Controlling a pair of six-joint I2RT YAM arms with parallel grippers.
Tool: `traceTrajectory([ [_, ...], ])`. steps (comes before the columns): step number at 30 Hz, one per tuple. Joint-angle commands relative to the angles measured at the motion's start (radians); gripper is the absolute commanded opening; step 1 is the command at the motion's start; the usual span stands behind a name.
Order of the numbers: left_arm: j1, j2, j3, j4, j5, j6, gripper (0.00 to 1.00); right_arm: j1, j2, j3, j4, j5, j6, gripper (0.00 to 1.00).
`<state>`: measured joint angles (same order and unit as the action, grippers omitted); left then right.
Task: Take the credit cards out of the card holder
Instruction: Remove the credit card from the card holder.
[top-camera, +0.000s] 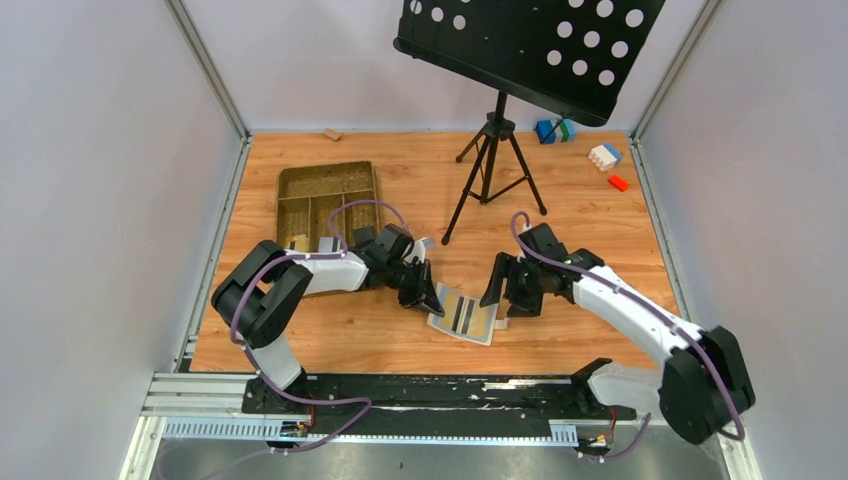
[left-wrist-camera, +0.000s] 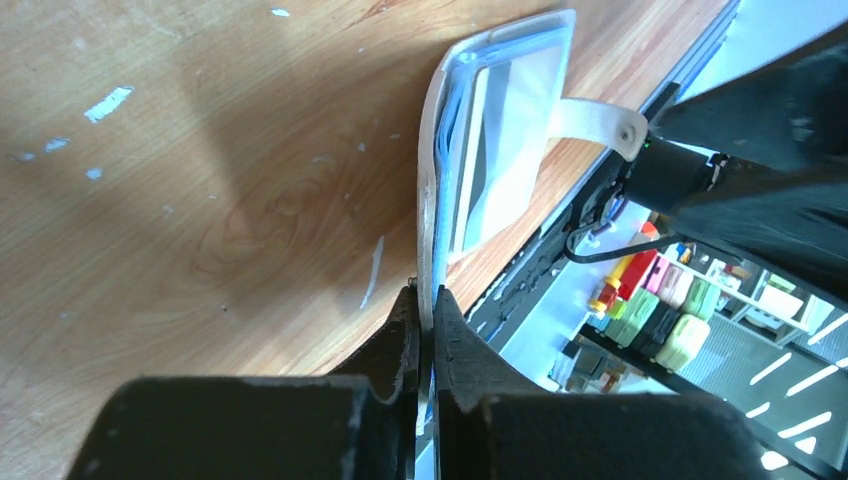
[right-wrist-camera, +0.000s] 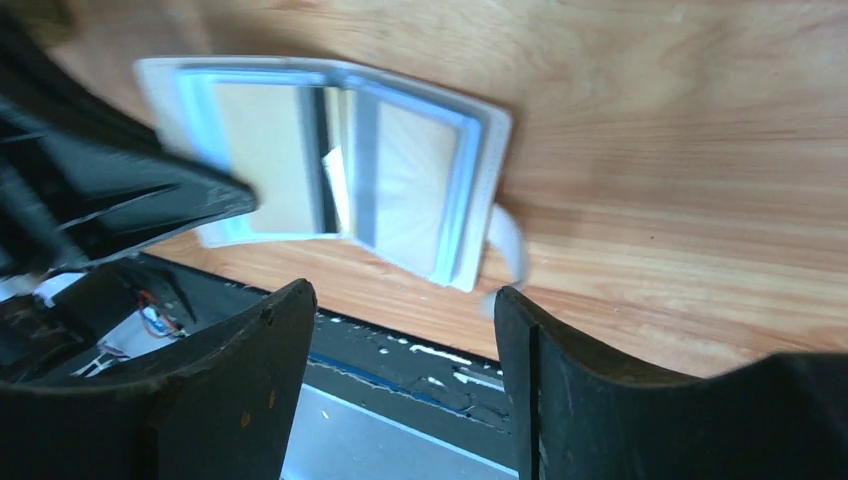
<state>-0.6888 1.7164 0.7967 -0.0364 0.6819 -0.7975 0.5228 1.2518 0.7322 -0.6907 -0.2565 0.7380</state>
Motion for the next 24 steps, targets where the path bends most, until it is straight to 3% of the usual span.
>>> traceTrajectory([
  [1,-0.005,-0.074,0.032,0.029,0.019,-0.056,0.02,0.002,-0.15,0.089,-0.085,0.043,-0.027,0.66],
  [10,-0.011,-0.167,0.058,0.032,0.036,-0.173,0.02,0.002,-0.198,-0.007,0.237,-0.258,0.013,0.52],
  [14,-0.014,-0.235,0.002,0.18,0.049,-0.305,0.01,-0.004,-0.214,-0.045,0.32,-0.294,0.065,0.49],
  [19,-0.015,-0.304,0.009,0.124,0.006,-0.308,0.0,-0.034,-0.255,-0.044,0.299,-0.3,0.023,0.5],
  [24,-0.018,-0.329,-0.029,0.231,0.01,-0.393,0.0,-0.098,-0.266,-0.078,0.365,-0.392,0.041,0.49],
])
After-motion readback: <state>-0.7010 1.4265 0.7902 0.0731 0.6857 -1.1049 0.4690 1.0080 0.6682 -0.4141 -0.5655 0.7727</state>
